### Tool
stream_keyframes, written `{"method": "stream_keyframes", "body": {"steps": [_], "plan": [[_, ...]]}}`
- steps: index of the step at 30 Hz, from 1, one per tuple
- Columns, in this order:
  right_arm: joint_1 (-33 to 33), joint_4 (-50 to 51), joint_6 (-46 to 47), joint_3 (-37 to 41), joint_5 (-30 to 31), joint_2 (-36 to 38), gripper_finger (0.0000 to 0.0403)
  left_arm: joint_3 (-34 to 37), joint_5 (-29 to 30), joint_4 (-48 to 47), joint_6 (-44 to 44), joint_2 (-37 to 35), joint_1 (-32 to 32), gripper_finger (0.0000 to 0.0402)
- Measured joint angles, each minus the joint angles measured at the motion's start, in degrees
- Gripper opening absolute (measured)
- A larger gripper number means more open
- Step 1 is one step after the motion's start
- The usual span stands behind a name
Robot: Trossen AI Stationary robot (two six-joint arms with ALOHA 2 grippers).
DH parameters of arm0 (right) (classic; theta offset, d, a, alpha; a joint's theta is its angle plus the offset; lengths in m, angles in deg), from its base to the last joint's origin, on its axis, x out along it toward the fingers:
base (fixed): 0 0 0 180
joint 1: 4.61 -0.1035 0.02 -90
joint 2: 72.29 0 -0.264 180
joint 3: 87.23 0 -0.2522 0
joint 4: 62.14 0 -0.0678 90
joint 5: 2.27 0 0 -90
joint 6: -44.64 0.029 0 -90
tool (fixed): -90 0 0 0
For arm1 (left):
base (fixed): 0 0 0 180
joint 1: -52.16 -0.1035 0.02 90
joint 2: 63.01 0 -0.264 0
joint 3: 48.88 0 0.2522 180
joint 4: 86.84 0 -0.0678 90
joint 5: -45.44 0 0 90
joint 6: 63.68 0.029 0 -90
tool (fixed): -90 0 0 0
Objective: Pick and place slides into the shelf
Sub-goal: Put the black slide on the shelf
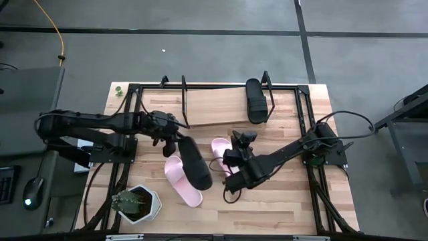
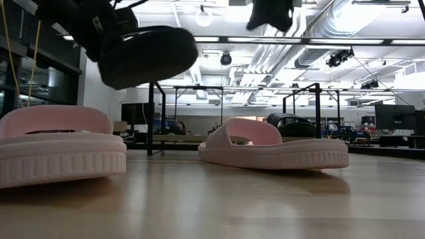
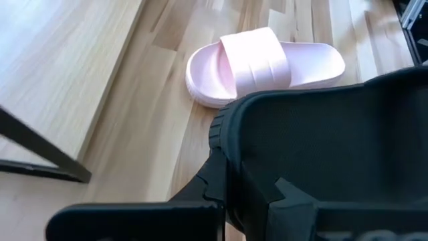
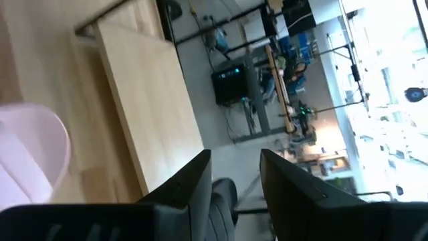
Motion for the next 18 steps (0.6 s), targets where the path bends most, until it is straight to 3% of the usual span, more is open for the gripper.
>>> {"method": "stream_keyframes", "body": {"steps": [7, 18], "plan": [[-4.0, -5.5, -6.3, -6.8, -0.3, 0.1, 0.0119, 0.0, -0.9, -2.7, -1.3, -4.0, 0.0, 0.0004], [-10.0, -29.5, -31.9, -8.1, -3.4, 0.1, 0.0119, 0.0, -4.9, -4.3, -1.4, -7.3, 0.0, 0.0004]]}}
